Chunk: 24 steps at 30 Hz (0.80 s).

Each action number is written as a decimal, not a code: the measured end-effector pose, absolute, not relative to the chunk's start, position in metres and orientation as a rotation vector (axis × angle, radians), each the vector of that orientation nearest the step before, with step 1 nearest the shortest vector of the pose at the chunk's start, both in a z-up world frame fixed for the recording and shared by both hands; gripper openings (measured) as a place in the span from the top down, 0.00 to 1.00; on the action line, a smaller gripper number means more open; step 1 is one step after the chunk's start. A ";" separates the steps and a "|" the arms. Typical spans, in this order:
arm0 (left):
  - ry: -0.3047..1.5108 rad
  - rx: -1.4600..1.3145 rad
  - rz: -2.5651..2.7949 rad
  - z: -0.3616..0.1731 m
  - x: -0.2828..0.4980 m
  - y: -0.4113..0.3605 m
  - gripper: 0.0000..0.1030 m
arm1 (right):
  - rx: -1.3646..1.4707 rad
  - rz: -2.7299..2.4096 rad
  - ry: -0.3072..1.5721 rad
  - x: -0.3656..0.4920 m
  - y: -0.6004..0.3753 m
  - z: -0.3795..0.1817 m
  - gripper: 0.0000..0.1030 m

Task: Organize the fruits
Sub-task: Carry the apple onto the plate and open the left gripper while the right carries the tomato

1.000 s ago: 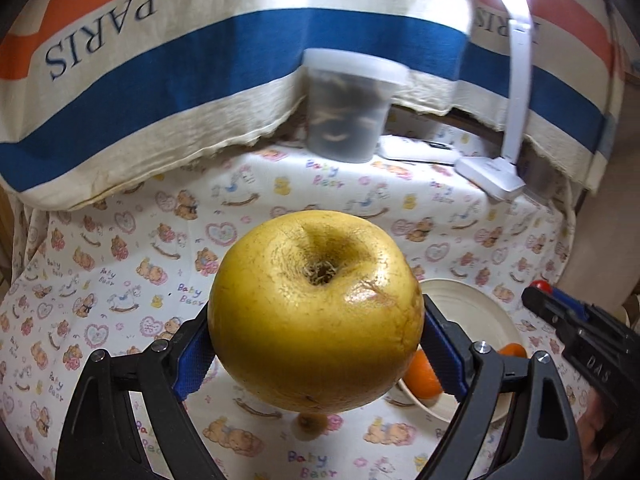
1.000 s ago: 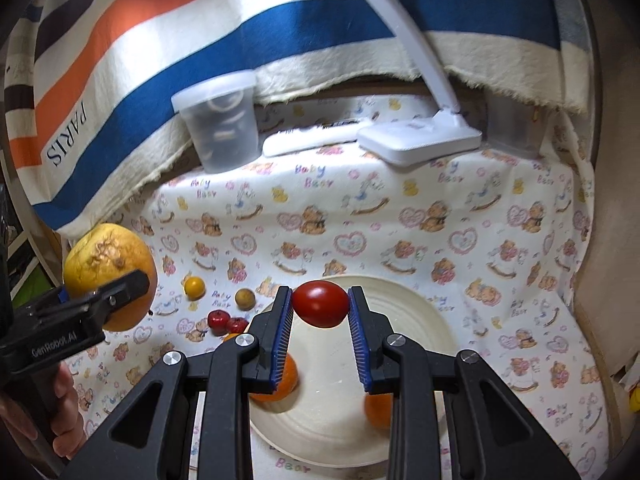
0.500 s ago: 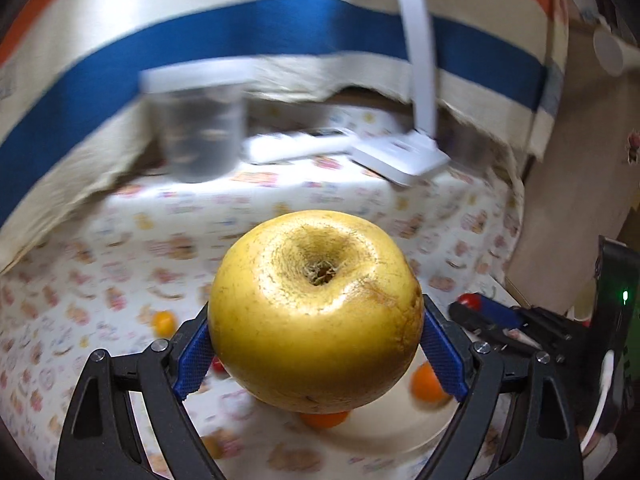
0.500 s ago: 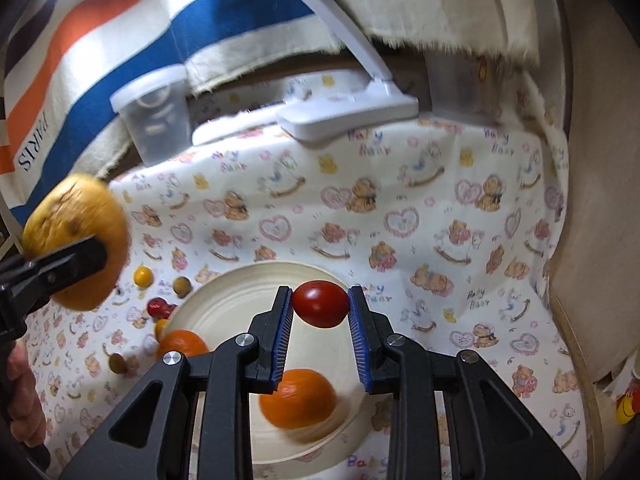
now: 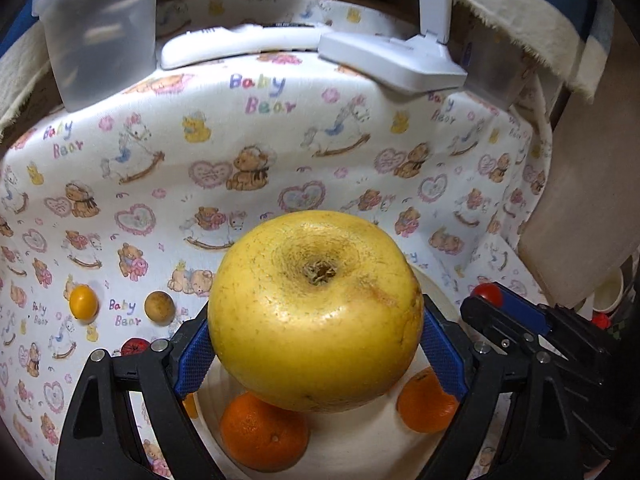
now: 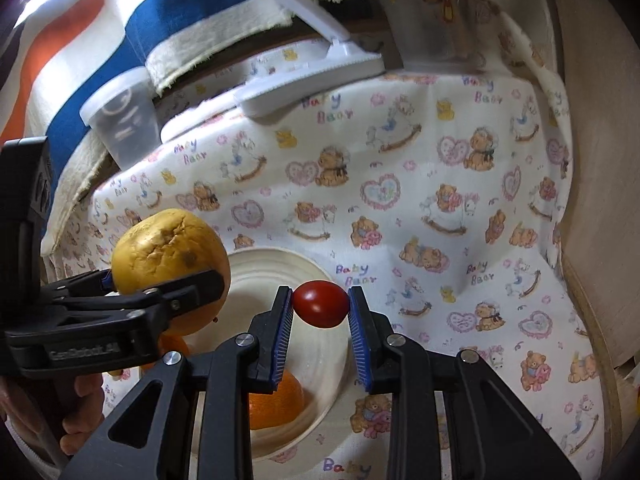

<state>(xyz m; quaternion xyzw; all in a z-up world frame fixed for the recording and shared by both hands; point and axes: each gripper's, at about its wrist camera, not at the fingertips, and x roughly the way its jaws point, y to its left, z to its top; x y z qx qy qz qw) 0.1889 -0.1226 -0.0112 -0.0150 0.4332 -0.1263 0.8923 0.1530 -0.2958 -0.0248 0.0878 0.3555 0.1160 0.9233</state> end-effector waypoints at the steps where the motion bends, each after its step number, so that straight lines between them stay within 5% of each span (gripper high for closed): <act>1: 0.907 -0.029 -0.263 -0.014 0.190 -0.123 0.14 | 0.182 0.244 0.737 0.154 -0.295 -0.026 0.72; 12: 0.956 -0.048 -0.243 -0.035 0.199 -0.120 0.14 | 0.182 0.260 0.800 0.161 -0.292 -0.036 0.72; 24: 0.807 0.021 -0.211 0.005 0.180 -0.108 0.11 | 0.166 0.268 0.809 0.161 -0.290 -0.037 0.72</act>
